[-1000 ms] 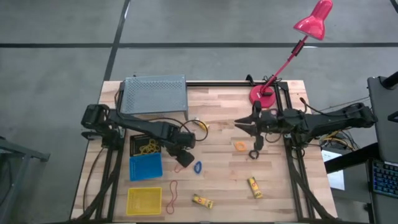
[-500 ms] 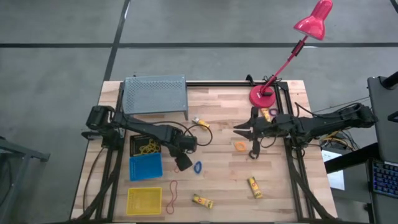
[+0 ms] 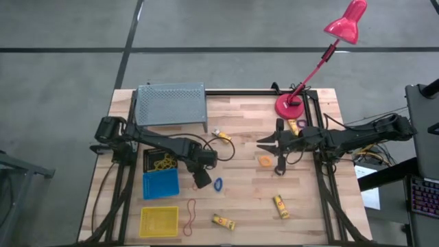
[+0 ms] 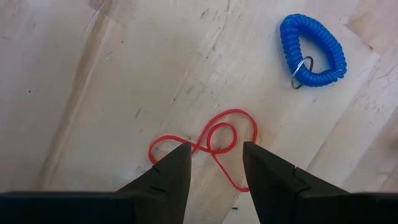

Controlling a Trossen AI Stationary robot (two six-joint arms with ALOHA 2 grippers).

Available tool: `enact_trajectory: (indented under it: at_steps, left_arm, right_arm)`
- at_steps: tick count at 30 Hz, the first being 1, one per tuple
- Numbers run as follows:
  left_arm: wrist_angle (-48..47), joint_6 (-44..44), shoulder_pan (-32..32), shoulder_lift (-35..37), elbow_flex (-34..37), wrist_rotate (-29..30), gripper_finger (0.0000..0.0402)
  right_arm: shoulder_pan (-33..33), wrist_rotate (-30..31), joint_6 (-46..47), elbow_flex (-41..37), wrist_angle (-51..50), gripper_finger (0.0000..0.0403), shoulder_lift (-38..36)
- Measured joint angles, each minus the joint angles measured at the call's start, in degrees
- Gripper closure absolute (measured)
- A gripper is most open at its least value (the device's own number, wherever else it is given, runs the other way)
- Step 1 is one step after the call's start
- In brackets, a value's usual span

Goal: Pick & Place Office Desk Supplies
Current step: Put the red rubber band in the black bin

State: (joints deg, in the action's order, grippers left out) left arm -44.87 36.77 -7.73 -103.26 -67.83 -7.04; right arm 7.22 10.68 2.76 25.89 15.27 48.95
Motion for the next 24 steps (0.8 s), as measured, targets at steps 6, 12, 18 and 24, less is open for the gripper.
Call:
enact_trajectory:
  at_steps: [6,12,18,24]
  left_arm:
    - [0.56,-6.71,-1.14,0.0,0.02,0.38,0.0251]
    - [3.63,-11.83,-3.02,0.0,0.04,2.78,0.0252]
    - [4.52,-12.81,-3.82,0.0,0.84,4.51,0.0252]
    - [5.77,-2.28,-3.87,-0.04,4.0,3.9,0.0252]
  right_arm:
    - [0.0,-0.02,0.05,0.0,0.0,0.0335,0.02]
    - [0.0,-0.04,0.04,0.0,0.0,0.0335,0.02]
    - [0.0,-0.09,0.08,0.0,0.0,0.0335,0.02]
    - [0.0,-0.17,-0.13,0.0,0.0,0.0335,0.02]
